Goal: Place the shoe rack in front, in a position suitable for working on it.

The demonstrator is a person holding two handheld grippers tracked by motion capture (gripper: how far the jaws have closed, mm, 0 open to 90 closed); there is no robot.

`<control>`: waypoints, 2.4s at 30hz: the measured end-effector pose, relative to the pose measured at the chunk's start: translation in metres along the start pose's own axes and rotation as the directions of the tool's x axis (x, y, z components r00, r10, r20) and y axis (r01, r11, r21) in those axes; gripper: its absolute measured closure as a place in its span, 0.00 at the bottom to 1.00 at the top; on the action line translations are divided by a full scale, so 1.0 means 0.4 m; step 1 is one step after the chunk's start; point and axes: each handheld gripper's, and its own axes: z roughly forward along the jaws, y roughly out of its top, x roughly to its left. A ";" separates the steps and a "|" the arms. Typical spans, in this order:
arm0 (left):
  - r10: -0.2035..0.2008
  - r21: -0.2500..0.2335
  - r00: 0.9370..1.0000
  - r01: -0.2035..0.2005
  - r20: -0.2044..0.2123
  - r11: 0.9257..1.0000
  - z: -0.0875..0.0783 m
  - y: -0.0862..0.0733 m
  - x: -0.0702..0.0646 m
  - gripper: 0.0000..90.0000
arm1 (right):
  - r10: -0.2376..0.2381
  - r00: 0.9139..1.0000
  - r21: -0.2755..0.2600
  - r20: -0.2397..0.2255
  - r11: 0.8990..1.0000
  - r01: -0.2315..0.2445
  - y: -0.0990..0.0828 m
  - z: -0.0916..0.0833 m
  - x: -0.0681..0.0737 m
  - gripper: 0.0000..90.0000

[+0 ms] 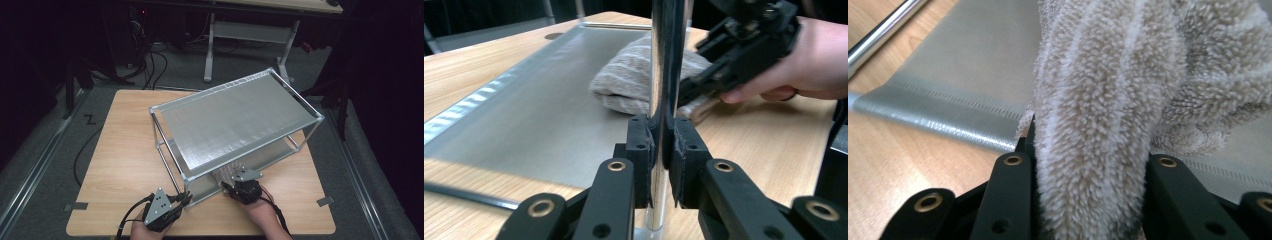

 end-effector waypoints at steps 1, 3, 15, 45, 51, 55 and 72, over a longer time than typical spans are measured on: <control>-0.003 0.000 1.000 0.003 -0.006 1.000 -0.001 0.000 0.003 0.89 | 0.000 1.000 0.000 0.002 1.000 0.000 -0.002 -0.002 0.002 0.76; -0.006 0.003 1.000 0.006 -0.021 1.000 -0.003 -0.001 0.010 0.89 | -0.010 1.000 -0.011 0.004 1.000 0.010 -0.009 -0.006 0.005 0.75; -0.020 0.016 1.000 0.021 -0.017 1.000 -0.008 0.002 0.008 0.89 | -0.031 0.999 -0.025 0.036 0.999 0.032 -0.024 -0.016 0.018 0.75; -0.025 -0.060 0.999 0.028 0.047 0.998 -0.010 0.012 -0.002 0.61 | -0.014 0.999 -0.199 -0.044 0.980 0.005 0.042 -0.047 0.118 0.31; -0.020 -0.092 0.998 0.024 0.051 0.995 -0.021 0.020 -0.006 0.70 | 0.000 1.000 -0.216 -0.009 0.976 -0.002 0.035 -0.060 0.102 0.61; -0.007 -0.097 0.998 0.012 0.056 0.995 -0.025 0.025 -0.012 0.87 | 0.037 0.997 -0.145 -0.065 0.988 -0.046 0.015 -0.002 0.092 0.73; -0.012 -0.117 0.999 0.016 0.032 0.993 -0.021 0.037 -0.017 0.82 | 0.006 0.992 -0.214 -0.128 0.976 -0.033 0.050 0.005 0.200 0.49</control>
